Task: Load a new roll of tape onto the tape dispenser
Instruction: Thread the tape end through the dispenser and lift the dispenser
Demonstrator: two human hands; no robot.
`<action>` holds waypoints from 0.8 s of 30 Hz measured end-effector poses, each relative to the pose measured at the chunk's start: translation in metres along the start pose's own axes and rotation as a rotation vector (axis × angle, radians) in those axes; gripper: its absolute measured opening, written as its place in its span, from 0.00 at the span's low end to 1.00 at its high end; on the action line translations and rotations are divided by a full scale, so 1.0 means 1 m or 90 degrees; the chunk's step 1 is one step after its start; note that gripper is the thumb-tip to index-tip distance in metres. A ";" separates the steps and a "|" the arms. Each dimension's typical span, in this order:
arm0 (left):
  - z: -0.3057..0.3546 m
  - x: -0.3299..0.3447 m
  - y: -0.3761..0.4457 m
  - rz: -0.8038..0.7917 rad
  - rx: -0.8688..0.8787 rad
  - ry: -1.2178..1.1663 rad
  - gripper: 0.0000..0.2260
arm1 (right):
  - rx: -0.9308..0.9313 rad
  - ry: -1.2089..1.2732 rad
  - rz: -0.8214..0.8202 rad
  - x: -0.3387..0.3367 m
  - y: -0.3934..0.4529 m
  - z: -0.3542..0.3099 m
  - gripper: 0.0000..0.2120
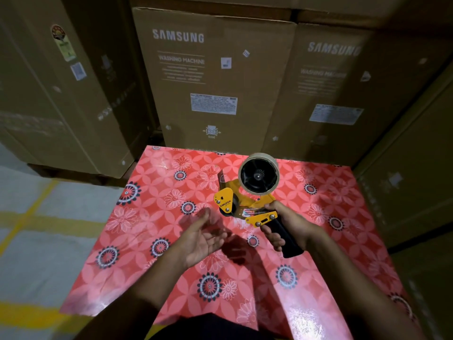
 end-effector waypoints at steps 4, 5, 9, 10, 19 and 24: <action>0.004 0.009 0.001 0.004 0.039 -0.041 0.24 | -0.007 -0.019 0.002 0.003 0.000 0.000 0.25; 0.006 0.009 0.001 0.000 0.055 -0.056 0.23 | -0.007 -0.025 0.005 0.003 0.000 0.001 0.25; 0.014 0.007 0.000 -0.025 0.085 -0.053 0.23 | -0.002 -0.032 0.020 -0.002 -0.001 0.004 0.26; 0.015 0.006 0.000 -0.028 0.086 -0.041 0.23 | -0.001 -0.032 0.019 -0.003 -0.001 0.005 0.26; 0.015 0.005 -0.004 0.008 0.095 0.101 0.12 | 0.014 -0.034 0.019 -0.010 -0.002 0.013 0.26; 0.026 0.005 -0.015 -0.038 0.108 0.079 0.19 | 0.020 -0.032 0.003 -0.015 0.000 0.021 0.27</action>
Point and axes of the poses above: each hand's wrist, its own y-axis towards the middle knuckle, its own x-axis out of the palm, z = x × y, the point moved 6 cm from there along y, towards the middle knuckle, and after that the axes turned 2 degrees about -x, right-handed, at the moved point
